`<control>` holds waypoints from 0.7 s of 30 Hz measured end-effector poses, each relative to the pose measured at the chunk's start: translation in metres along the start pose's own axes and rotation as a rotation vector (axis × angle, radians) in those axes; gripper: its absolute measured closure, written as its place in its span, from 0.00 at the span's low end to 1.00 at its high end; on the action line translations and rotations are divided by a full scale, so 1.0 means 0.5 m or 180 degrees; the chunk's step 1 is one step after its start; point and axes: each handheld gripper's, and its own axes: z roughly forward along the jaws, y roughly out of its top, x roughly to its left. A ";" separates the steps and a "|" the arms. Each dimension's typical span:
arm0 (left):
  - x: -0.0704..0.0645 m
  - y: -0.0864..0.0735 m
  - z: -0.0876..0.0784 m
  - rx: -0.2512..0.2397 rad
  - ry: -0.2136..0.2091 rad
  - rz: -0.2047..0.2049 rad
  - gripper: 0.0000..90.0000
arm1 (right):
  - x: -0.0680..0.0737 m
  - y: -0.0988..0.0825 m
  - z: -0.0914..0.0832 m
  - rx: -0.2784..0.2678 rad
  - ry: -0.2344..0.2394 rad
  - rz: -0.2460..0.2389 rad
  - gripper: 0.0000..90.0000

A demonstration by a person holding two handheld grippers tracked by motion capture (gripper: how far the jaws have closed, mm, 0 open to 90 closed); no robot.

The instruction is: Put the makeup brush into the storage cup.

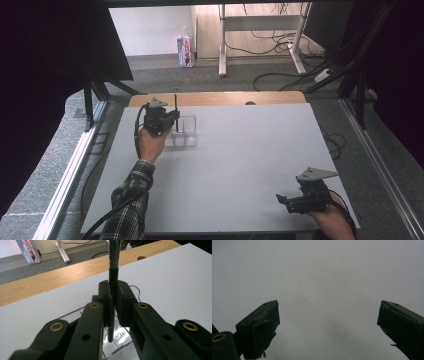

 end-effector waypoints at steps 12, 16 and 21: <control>-0.005 -0.027 0.015 0.0093 0.0011 0.0044 0.93 | 0.001 0.000 0.003 0.0039 0.0053 -0.0050 0.05; -0.006 -0.032 0.020 0.0140 -0.0008 0.0074 0.93 | 0.002 0.001 0.004 0.0058 0.0058 -0.0057 0.05; -0.009 -0.036 0.022 0.0166 0.0007 0.0104 0.92 | 0.000 0.001 0.004 0.0056 0.0059 -0.0031 0.05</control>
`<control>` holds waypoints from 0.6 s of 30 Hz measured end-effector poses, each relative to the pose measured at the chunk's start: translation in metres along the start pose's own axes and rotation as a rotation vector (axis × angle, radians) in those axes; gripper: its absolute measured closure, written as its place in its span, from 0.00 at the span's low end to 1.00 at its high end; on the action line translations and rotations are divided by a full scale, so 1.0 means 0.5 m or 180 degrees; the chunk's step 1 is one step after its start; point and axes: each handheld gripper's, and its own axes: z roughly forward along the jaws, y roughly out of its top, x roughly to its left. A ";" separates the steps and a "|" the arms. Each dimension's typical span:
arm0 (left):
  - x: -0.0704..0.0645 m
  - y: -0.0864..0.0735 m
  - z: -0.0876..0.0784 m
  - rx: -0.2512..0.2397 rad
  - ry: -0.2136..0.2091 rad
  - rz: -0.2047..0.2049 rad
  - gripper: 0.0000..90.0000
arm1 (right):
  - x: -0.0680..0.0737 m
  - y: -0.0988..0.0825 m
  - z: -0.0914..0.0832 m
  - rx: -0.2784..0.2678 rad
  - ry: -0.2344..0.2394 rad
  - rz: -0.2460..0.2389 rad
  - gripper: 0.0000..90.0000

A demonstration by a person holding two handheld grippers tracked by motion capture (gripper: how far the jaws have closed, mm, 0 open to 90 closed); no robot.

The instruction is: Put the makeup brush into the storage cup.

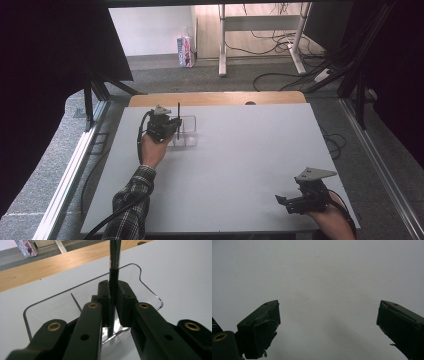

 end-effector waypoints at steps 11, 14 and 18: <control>0.005 0.023 -0.019 -0.0040 -0.0045 0.0021 0.27 | 0.000 0.000 0.001 0.0022 0.0014 -0.0010 0.05; 0.007 0.021 -0.016 0.0026 -0.0020 -0.0002 0.13 | 0.000 0.000 0.001 0.0020 0.0006 -0.0009 0.05; 0.008 0.020 -0.018 0.0084 -0.0084 -0.0016 0.05 | 0.000 0.000 0.001 0.0017 0.0001 0.0008 0.05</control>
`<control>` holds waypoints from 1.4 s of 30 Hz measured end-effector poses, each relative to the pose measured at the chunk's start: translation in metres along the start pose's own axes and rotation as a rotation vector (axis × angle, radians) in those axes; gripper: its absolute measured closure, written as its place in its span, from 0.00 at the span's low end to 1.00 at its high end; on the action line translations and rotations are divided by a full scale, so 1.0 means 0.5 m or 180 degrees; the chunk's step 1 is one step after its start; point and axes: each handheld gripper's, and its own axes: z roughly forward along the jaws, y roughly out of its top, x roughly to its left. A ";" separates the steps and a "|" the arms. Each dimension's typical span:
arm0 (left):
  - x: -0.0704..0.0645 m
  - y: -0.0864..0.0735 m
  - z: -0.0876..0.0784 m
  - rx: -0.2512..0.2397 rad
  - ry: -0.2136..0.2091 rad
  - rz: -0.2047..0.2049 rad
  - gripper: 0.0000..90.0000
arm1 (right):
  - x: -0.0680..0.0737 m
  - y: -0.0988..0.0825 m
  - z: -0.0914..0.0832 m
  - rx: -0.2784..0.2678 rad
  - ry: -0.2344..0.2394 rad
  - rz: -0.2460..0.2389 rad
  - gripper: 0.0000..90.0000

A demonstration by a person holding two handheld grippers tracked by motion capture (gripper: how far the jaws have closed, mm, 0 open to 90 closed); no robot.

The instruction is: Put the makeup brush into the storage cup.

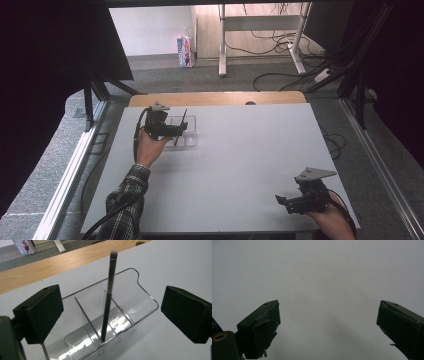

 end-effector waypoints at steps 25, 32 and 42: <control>-0.010 -0.011 -0.033 0.0085 -0.0215 0.0047 0.00 | -0.001 0.000 0.000 0.0011 -0.0006 0.0011 0.05; -0.016 -0.017 -0.042 0.0077 -0.0240 0.0092 0.00 | -0.001 0.000 0.001 0.0014 0.0000 0.0019 0.05; -0.033 -0.019 -0.056 0.0046 -0.0309 0.0187 0.00 | -0.001 0.000 0.000 0.0012 -0.0006 0.0022 0.05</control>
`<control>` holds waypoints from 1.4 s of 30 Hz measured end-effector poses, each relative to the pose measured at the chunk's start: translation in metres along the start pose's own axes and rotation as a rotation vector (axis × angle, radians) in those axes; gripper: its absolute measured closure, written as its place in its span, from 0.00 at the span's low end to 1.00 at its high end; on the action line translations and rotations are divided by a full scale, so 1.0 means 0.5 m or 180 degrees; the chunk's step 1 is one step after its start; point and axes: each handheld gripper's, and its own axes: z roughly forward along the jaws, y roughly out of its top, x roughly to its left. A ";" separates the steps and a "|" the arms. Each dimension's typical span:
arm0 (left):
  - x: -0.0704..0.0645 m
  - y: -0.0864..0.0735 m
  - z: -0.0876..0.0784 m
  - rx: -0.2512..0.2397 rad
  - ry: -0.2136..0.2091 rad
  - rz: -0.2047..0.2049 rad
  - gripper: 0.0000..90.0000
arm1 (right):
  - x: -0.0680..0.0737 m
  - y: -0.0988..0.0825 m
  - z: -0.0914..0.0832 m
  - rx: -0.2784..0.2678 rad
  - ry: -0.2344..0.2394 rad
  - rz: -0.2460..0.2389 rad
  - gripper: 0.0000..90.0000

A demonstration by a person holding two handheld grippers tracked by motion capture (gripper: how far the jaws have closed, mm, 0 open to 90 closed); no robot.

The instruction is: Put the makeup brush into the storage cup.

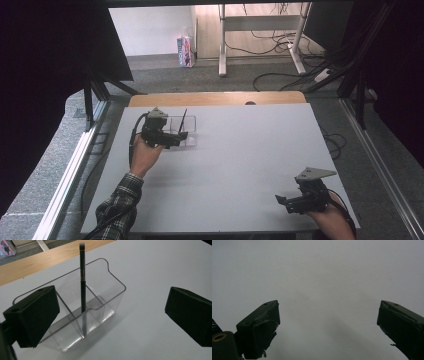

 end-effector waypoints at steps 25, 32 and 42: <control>-0.043 -0.048 -0.012 0.0032 -0.0107 -0.0037 0.00 | 0.002 0.001 0.001 0.0001 -0.0003 -0.0014 0.05; -0.056 -0.062 -0.014 0.0009 -0.0133 -0.0014 0.00 | 0.002 0.001 0.000 -0.0003 -0.0004 -0.0023 0.05; -0.059 -0.085 -0.032 0.0006 -0.0128 0.0054 0.00 | 0.002 0.000 -0.001 -0.0017 0.0002 -0.0036 0.05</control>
